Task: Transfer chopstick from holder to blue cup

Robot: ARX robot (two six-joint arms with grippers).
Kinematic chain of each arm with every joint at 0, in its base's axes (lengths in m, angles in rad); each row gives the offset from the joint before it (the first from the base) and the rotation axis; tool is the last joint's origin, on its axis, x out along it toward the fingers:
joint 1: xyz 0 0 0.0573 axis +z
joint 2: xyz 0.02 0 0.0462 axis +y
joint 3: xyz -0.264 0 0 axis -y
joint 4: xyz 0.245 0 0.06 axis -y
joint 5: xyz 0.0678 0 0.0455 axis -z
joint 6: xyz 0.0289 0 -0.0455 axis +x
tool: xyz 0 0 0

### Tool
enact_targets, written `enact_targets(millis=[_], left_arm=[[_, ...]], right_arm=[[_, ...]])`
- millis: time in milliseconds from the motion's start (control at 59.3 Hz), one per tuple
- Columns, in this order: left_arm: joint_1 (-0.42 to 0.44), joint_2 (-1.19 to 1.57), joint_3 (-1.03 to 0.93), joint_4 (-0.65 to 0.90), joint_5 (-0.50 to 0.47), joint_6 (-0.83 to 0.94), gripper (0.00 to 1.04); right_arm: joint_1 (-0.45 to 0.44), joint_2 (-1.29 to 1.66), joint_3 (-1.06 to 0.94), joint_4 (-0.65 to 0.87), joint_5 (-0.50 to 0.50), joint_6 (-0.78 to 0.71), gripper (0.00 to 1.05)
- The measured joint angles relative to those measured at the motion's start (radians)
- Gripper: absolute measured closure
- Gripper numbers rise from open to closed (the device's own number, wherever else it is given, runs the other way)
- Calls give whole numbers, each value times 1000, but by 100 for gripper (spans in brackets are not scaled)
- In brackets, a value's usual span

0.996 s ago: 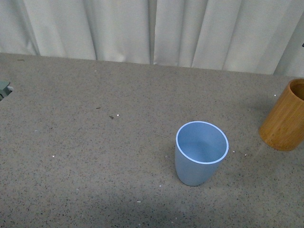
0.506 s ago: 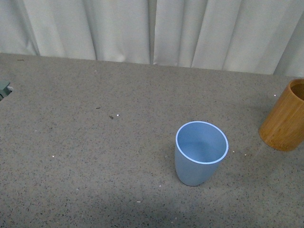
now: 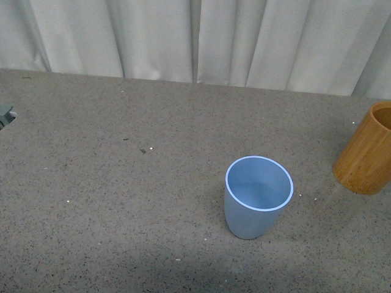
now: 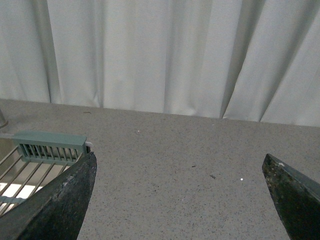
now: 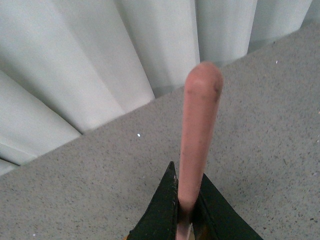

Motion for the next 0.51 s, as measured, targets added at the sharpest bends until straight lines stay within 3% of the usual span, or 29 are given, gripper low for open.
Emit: enact_targets(millis=[371,506], left_arm=[[0,0,0,0,0,0,7],[0,0,0,0,0,0,7]], right_arm=[[37,-214,26,-67,8,-59,102],[98,-293,32,-66,8,-64,102]])
